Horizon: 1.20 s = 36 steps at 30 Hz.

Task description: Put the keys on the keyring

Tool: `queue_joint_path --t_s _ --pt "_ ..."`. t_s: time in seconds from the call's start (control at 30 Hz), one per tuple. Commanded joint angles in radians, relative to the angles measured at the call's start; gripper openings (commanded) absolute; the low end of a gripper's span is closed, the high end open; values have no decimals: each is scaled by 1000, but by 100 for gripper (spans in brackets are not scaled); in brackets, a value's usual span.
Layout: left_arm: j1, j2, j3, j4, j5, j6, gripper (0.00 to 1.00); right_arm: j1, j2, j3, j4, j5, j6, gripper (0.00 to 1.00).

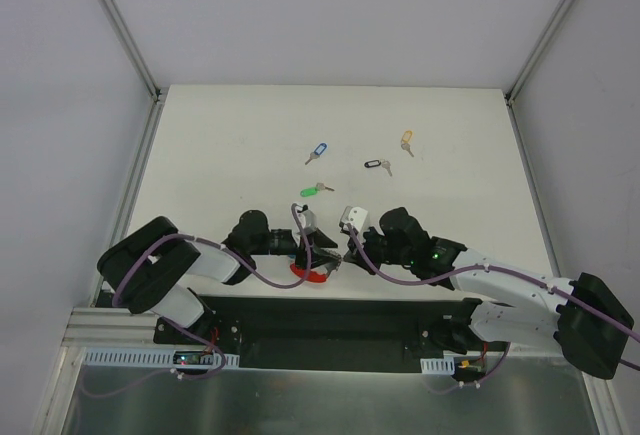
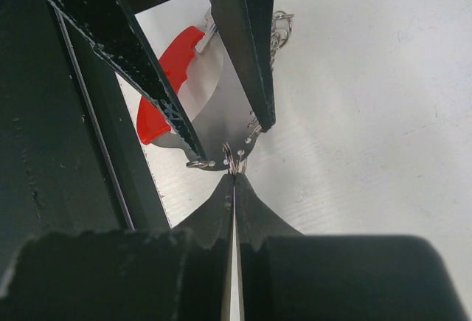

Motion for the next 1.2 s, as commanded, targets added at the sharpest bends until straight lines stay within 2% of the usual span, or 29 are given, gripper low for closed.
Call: queue_joint_path --t_s 0.0,0.2,0.33,0.67,0.77,0.8,0.97,1.1,1.17 --pt "4 -22 41 13 50 48 38 4 -28 31 18 -27 -13 1" --pt "-5 13 83 -3 117 21 31 4 -25 36 18 -30 -17 1" --pt "-13 20 97 -30 134 28 22 4 -23 36 18 -30 -17 1" --pt "-25 4 109 -191 133 127 17 2 -29 40 16 -36 -17 1" --pt "-28 7 127 -223 139 133 7 6 -37 40 15 -38 -17 1" --pt "-28 7 132 -228 137 137 0 4 -45 42 13 -38 -16 1" --pt "-30 -23 120 -208 113 125 0 2 -78 37 15 -27 9 2" --pt "-27 -78 55 -63 42 90 0 -19 -164 -10 77 22 81 21" --pt "-24 -88 19 40 9 39 0 -72 -232 -48 123 1 147 26"
